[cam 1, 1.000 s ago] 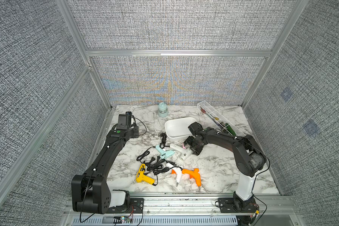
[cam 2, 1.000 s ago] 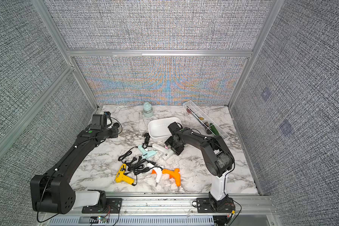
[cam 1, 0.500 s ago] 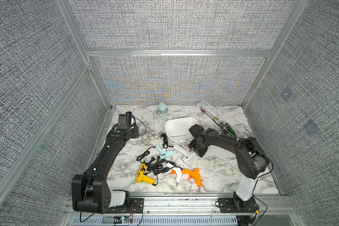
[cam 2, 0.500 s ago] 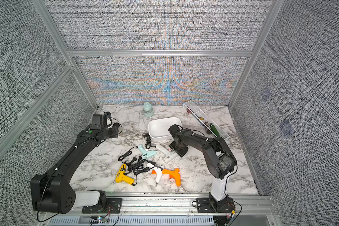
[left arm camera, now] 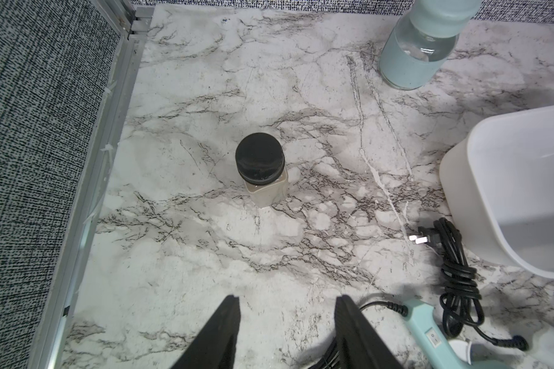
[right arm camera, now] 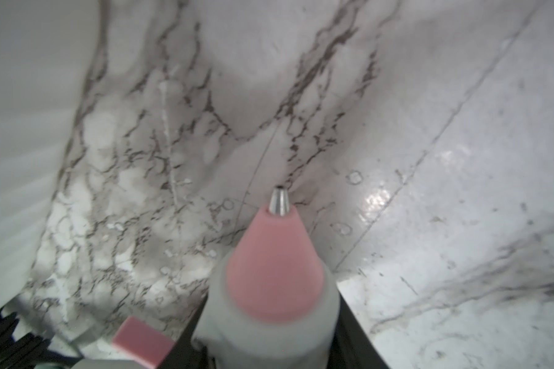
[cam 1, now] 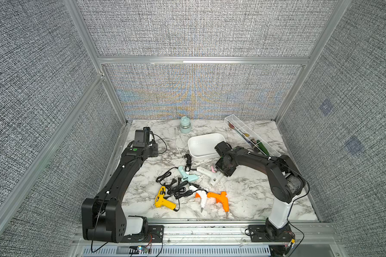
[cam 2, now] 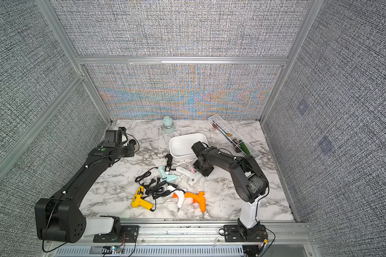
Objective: Put the hot melt glue gun into the storage box
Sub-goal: Pick up the hot melt adhesive gun from the center of the board.
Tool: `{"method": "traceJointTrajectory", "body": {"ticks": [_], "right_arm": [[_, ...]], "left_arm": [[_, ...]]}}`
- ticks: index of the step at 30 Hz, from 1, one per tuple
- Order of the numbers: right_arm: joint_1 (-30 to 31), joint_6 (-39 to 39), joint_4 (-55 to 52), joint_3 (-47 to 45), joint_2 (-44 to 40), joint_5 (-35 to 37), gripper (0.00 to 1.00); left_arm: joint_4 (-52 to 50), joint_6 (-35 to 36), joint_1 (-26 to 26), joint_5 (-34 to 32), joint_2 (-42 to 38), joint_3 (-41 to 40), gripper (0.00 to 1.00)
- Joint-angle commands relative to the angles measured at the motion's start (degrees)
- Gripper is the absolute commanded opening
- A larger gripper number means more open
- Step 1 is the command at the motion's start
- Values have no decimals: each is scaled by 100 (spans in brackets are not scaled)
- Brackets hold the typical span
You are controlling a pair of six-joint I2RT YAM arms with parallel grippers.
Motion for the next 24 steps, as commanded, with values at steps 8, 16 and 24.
{"method": "traceJointTrajectory", "body": {"ticks": [8,16,24], "right_arm": [[-95,-3767,-1193,2092,-276,491,20],[-222,-5328,-1801,4198,0,1296,23],[-296,-6007,-1155,5284,636,1917,23]], "left_arm": [[-40,54,-5,-34,11,49,54],[12,15,-7,14,96,41,54],[21,6,-7,-15,40,14,54]]}}
